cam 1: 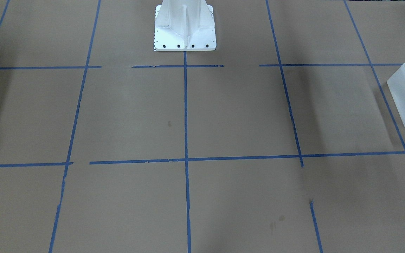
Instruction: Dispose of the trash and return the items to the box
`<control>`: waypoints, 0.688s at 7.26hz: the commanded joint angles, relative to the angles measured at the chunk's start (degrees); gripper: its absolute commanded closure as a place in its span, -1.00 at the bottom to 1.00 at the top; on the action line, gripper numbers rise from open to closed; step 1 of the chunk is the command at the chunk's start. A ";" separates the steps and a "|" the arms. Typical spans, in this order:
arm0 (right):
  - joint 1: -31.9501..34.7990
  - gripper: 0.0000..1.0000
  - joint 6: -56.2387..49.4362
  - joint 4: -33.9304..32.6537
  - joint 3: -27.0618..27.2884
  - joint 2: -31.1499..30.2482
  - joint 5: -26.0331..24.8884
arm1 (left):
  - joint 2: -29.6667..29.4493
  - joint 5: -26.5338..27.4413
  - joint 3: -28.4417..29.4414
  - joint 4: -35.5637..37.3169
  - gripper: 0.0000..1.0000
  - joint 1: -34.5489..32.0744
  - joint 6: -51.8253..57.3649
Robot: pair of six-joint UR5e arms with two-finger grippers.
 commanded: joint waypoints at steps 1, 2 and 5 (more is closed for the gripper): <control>0.00 -1.00 0.10 0.03 0.09 -0.02 0.00 | -0.06 0.00 0.01 0.00 -1.00 0.00 0.02; 0.00 -1.00 0.10 0.03 0.26 -0.02 0.00 | -0.06 0.00 0.10 0.00 -1.00 0.00 0.02; 0.00 -1.00 0.10 0.03 0.18 -0.10 0.00 | -0.06 0.00 0.19 -0.09 -1.00 0.00 0.02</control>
